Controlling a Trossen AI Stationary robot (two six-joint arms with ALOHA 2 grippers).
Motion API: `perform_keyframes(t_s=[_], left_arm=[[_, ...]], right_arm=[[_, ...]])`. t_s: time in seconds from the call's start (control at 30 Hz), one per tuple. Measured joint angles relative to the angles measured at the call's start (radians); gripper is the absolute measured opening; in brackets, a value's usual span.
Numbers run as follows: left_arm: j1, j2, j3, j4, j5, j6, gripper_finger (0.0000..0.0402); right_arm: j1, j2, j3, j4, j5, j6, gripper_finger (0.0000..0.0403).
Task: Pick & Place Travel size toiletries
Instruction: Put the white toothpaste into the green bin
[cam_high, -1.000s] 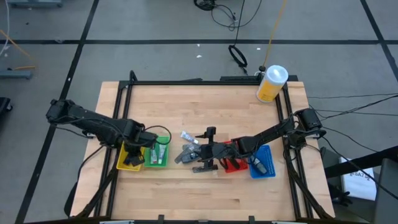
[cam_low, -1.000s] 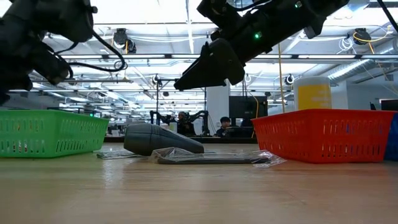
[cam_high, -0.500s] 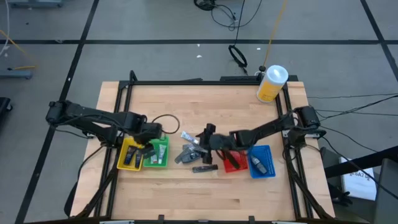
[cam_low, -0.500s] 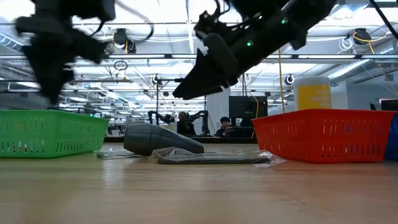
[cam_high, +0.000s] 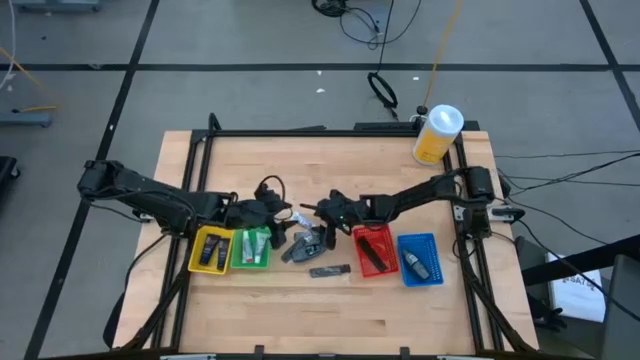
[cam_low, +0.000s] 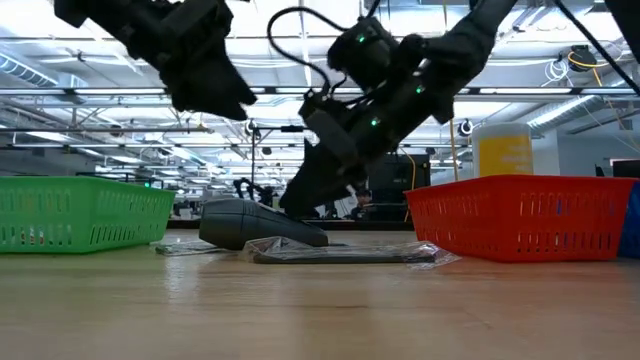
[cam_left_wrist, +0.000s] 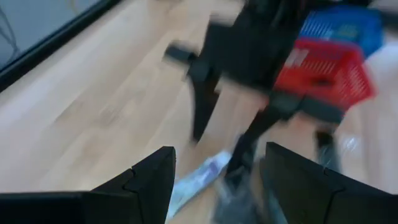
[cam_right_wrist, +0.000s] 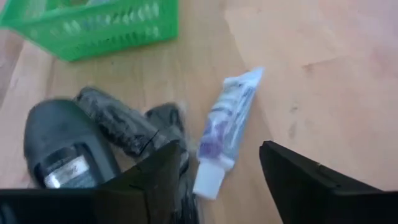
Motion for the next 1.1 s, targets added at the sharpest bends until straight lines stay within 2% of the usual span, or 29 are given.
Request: perform_keyframes(t_s=[0.1,0.3,0.53,0.63,0.7,0.83,0.93,1.03,1.1], left_arm=[[0.008,0.027,-0.007,0.03,0.011,-0.029,0.0246],[0.008,0.053,-0.009,0.013,0.01,-0.064,0.0246],[0.009,0.072,-0.007,-0.002,0.003,-0.08,0.0246],[0.019,0.073,-0.008,-0.025,-0.033,-0.161,0.0246],[0.018,0.072,-0.008,-0.026,-0.072,-0.191,0.0246],[0.005,0.074,-0.009,-0.005,-0.142,-0.227,0.0246],[0.003,0.096,-0.044,0.149,-0.142,-0.233,0.0246],[0.019,0.139,-0.09,0.333,-0.082,-0.266,0.0246],[0.037,0.164,-0.108,0.386,-0.05,-0.292,0.0246]], right_arm=[[-0.009,0.057,0.046,-0.001,-0.059,-0.022,0.0198],[-0.022,0.123,0.091,-0.025,-0.058,-0.05,0.0155],[-0.028,0.093,0.091,-0.12,-0.027,-0.102,0.0063],[-0.004,0.052,0.09,-0.183,0.056,-0.161,0.0035],[0.027,0.015,0.074,-0.212,0.155,-0.198,0.0035],[0.098,-0.038,0.023,-0.156,0.343,-0.269,0.005],[0.136,-0.051,-0.017,-0.057,0.439,-0.316,0.0066],[0.159,-0.062,-0.043,0.023,0.474,-0.361,0.0065],[0.165,-0.062,-0.051,0.062,0.473,-0.381,0.0059]])
